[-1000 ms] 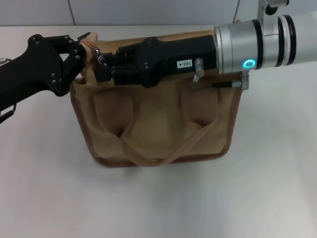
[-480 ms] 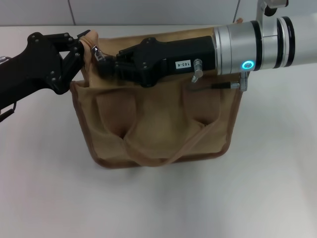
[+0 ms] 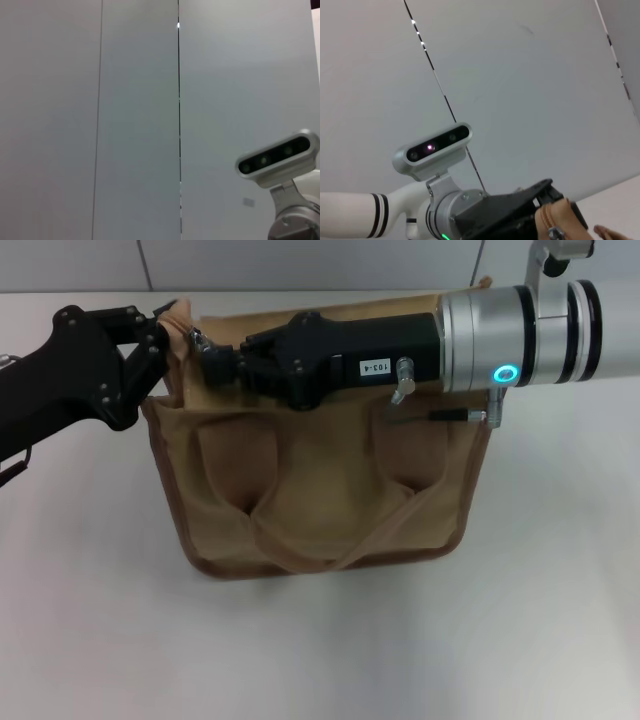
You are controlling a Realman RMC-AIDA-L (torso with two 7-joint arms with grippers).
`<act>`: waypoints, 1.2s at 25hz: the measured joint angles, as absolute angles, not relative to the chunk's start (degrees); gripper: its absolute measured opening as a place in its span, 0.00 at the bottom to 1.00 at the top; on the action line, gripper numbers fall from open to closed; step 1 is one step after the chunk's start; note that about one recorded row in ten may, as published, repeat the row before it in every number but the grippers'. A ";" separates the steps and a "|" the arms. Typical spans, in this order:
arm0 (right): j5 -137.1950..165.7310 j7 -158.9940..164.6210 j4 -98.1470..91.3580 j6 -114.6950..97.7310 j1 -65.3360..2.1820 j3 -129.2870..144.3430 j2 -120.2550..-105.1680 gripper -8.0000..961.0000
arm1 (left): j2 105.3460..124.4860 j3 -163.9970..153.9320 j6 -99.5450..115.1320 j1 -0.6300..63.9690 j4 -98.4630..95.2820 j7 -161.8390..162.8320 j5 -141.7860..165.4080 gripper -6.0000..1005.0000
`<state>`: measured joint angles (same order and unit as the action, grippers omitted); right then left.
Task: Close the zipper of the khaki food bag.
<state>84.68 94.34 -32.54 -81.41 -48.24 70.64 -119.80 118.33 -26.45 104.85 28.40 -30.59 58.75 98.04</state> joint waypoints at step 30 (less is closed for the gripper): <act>92.27 88.32 -38.74 -108.66 -24.21 36.89 -117.69 0.17 | 117.39 -26.48 103.15 27.95 -30.53 60.55 95.14 0.12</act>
<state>92.27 88.32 -38.74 -108.66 -24.21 36.89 -117.69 117.39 -26.48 103.15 27.95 -30.53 60.55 95.14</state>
